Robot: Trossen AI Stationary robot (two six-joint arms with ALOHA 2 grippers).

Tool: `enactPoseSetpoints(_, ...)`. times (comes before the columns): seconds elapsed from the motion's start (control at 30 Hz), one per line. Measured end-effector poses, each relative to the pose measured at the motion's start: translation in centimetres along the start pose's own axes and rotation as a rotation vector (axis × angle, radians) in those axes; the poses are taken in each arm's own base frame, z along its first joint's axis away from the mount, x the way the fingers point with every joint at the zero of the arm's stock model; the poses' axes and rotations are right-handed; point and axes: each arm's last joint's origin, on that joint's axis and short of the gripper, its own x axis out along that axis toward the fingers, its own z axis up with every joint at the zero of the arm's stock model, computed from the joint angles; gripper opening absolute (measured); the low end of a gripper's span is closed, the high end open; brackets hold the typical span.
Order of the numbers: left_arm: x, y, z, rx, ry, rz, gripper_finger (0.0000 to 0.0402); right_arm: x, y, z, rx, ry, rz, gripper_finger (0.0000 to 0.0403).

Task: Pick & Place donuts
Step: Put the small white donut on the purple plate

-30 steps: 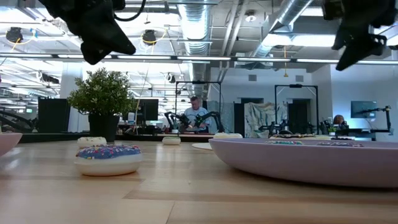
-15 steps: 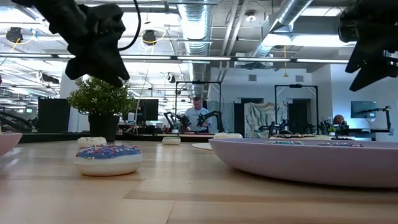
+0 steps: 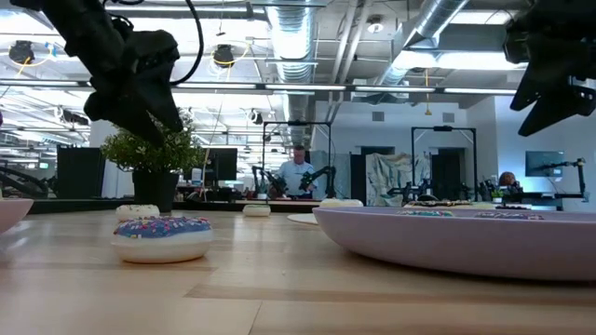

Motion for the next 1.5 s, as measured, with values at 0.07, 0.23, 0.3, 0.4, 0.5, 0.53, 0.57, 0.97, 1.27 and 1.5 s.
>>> enactPoseSetpoints(0.07,0.1,0.2,0.0,-0.041,0.000,0.027,0.0280,0.0,0.0,0.0,0.000,-0.002,0.004,0.0291)
enactPoseSetpoints(0.23,1.5,1.1,-0.5,-0.239,0.066,0.152,0.0281,0.0,0.2,0.1,0.008,-0.010,0.017,0.0291)
enactPoseSetpoints(0.3,2.3,1.4,-0.6,-0.325,0.110,0.198,0.0281,0.0,0.2,0.1,0.027,-0.009,0.016,0.0291)
enactPoseSetpoints(0.4,3.7,1.6,-0.9,-0.351,0.201,0.237,0.0280,0.0,0.2,0.1,0.034,-0.011,0.020,0.0291)
enactPoseSetpoints(0.5,5.1,1.4,-1.5,-0.331,0.278,0.255,0.0277,0.0,0.2,0.1,0.042,-0.012,0.022,0.0291)
enactPoseSetpoints(0.53,5.4,1.4,-1.6,-0.326,0.287,0.263,0.0277,0.0,0.2,0.1,0.052,-0.012,0.023,0.0291)
enactPoseSetpoints(0.57,5.8,1.3,-1.8,-0.323,0.293,0.270,0.0277,0.0,0.2,0.1,0.060,-0.012,0.023,0.0291)
enactPoseSetpoints(0.97,7.7,1.0,-2.8,-0.305,0.325,0.306,0.0276,0.0,0.4,0.3,0.088,-0.022,0.042,0.0291)
enactPoseSetpoints(1.27,7.7,1.0,-2.8,-0.286,0.332,0.307,0.0259,0.0,0.4,0.3,0.089,-0.023,0.044,0.0291)
enactPoseSetpoints(1.5,7.7,1.0,-2.8,-0.287,0.336,0.302,0.0212,0.0,0.4,0.3,0.089,-0.022,0.043,0.0291)
